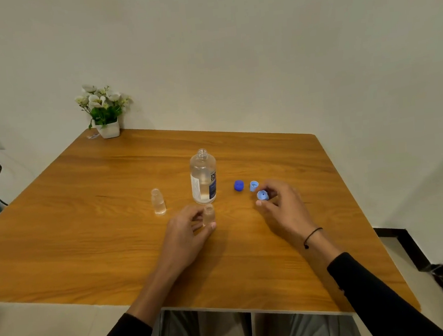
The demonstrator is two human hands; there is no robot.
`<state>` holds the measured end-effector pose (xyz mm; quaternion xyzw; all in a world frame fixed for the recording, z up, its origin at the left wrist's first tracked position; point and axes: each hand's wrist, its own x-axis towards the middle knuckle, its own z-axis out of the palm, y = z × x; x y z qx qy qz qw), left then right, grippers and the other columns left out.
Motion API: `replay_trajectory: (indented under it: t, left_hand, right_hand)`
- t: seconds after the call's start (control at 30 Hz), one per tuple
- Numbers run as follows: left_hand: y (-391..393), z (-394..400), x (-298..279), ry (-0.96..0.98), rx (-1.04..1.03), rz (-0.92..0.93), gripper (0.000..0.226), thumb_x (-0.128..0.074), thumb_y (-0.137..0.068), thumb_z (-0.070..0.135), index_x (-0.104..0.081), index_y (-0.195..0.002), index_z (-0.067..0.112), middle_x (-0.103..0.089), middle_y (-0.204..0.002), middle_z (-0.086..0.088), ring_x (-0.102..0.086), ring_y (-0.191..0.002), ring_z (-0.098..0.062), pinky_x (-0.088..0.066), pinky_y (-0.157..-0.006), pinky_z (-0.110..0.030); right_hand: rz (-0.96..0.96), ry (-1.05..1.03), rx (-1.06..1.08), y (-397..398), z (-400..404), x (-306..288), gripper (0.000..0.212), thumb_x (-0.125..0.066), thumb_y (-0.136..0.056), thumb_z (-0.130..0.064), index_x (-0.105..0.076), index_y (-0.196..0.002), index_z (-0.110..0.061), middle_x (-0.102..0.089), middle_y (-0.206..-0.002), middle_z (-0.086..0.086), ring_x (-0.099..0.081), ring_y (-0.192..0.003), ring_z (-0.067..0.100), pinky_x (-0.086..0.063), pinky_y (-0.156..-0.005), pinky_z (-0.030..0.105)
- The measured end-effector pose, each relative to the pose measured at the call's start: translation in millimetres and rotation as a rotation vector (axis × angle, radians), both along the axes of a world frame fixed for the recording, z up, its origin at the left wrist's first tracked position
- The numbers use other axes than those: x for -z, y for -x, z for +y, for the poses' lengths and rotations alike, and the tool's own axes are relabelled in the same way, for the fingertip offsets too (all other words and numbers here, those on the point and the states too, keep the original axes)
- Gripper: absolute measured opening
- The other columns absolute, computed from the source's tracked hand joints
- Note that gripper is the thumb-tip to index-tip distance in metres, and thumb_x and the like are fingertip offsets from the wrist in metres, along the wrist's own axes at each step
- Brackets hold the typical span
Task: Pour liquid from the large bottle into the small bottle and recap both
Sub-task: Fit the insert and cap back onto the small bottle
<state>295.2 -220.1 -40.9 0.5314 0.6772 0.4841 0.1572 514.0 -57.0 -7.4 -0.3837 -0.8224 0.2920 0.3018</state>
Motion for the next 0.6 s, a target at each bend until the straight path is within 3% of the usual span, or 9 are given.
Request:
replay_trajectory:
  t: [0.07, 0.2, 0.27, 0.37, 0.5, 0.6]
  left_hand:
    - [-10.3, 6.4, -2.4, 0.015, 0.030, -0.040, 0.038, -0.084, -0.092, 0.018, -0.072, -0.128, 0.021, -0.067, -0.116, 0.014, -0.067, -0.111, 0.002, -0.061, -0.092, -0.018]
    - [-29.1, 16.3, -2.2, 0.054, 0.069, -0.065, 0.048, -0.083, -0.093, 0.017, -0.068, -0.138, 0.022, -0.066, -0.121, 0.015, -0.065, -0.113, 0.002, -0.059, -0.095, -0.015]
    - [-35.1, 18.9, -1.0, 0.063, 0.083, -0.062, 0.046, -0.082, -0.093, 0.017, -0.068, -0.137, 0.020, -0.066, -0.121, 0.012, -0.065, -0.112, 0.001, -0.060, -0.097, -0.018]
    - [-40.8, 21.8, -0.7, 0.062, 0.105, -0.064, 0.042, -0.083, -0.093, 0.014, -0.071, -0.133, 0.017, -0.069, -0.121, 0.005, -0.067, -0.112, -0.006, -0.062, -0.098, -0.028]
    - [-44.7, 23.7, -1.8, 0.059, 0.120, -0.064, 0.037, -0.081, -0.094, 0.015, -0.072, -0.130, 0.016, -0.069, -0.118, 0.002, -0.068, -0.111, -0.009, -0.063, -0.099, -0.032]
    - [-43.8, 26.1, -0.5, 0.058, 0.120, -0.047, 0.031, -0.081, -0.094, 0.014, -0.074, -0.125, 0.014, -0.068, -0.113, -0.003, -0.068, -0.107, -0.015, -0.064, -0.097, -0.033]
  right_hand:
    - [-0.049, -0.025, -0.134, -0.2, -7.4, -11.2, 0.028, -0.078, -0.092, -0.016, -0.076, -0.119, -0.024, -0.065, -0.101, -0.014, -0.061, -0.088, 0.005, -0.055, -0.076, 0.030]
    - [-0.201, -0.192, -0.274, -1.3, -16.8, -34.1, 0.048, -0.074, -0.096, -0.018, -0.061, -0.141, -0.025, -0.060, -0.101, -0.017, -0.051, -0.085, 0.000, -0.038, -0.076, 0.013]
    - [-0.276, -0.197, -0.303, 0.5, -21.0, -43.5, 0.045, -0.077, -0.094, -0.021, -0.052, -0.129, -0.032, -0.058, -0.102, -0.015, -0.052, -0.086, 0.000, -0.039, -0.073, 0.016]
    - [-0.391, -0.304, -0.376, 8.0, -22.5, -52.4, 0.027, -0.077, -0.092, -0.019, -0.053, -0.101, -0.030, -0.054, -0.098, -0.011, -0.045, -0.089, 0.008, -0.038, -0.073, 0.028]
    - [-0.467, -0.414, -0.447, 17.7, -22.7, -54.7, 0.017, -0.072, -0.095, -0.016, -0.067, -0.108, -0.025, -0.045, -0.098, -0.009, -0.034, -0.090, 0.007, -0.037, -0.070, 0.022]
    - [-0.497, -0.396, -0.447, 24.1, -23.7, -57.6, 0.018, -0.071, -0.096, -0.014, -0.071, -0.111, -0.025, -0.047, -0.099, -0.007, -0.041, -0.094, 0.012, -0.045, -0.074, 0.032]
